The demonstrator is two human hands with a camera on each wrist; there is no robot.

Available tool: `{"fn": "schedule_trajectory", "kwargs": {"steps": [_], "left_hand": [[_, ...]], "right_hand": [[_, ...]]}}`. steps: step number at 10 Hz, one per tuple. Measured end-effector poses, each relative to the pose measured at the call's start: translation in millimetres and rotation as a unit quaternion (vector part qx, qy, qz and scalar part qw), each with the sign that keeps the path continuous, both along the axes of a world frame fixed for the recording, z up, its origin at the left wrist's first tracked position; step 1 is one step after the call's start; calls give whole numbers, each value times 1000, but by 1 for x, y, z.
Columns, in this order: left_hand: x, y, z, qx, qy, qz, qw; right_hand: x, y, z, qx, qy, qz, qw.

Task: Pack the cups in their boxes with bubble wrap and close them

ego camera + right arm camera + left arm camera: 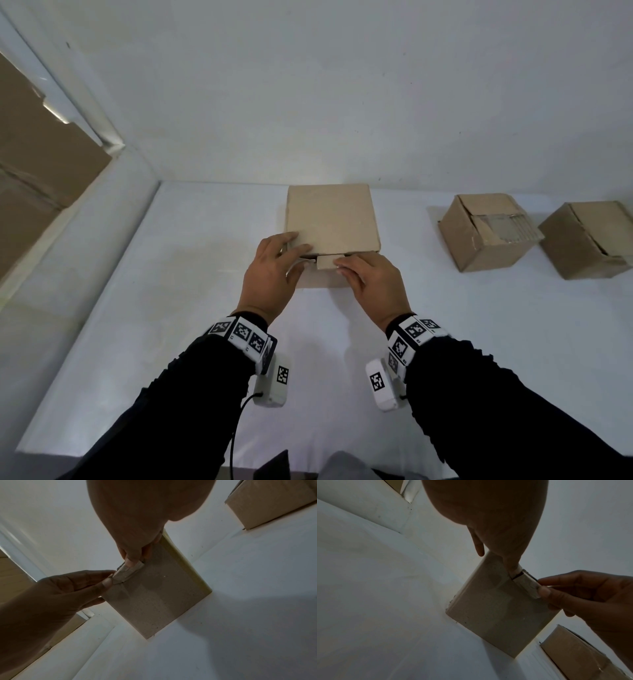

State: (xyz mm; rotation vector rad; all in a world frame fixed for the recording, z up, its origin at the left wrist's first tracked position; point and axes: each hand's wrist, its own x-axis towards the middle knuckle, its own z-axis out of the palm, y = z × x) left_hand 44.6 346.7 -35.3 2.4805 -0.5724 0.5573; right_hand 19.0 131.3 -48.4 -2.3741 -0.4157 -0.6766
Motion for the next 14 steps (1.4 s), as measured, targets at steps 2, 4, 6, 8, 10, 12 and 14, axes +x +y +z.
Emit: {"fn": "schedule_trajectory", "kwargs": {"steps": [2,4,6,8,10,12,14], "left_hand": [[-4,-2,3,-13,12,2,1000],[-2,-8,7,-8,13,31,999],[11,-19,7,-45,13,56,997],[33,-24,10,-33,28,42,998],[54,-38,14,-19,57,21,998],[48,-47,14,13,68,9,998],[18,-29,4,151,72,-44,985]], "right_hand": [[0,5,3,41,29,-43,998],[9,2,16,6,-9,-110,994],[20,-7,20,51,60,-97,992],[29,-19,27,-79,62,-86,991],[46,-33,27,-181,85,-110,974],[42,-33,36,-214,106,-115,964],[6,-43,33,-212,151,-69,963]]}}
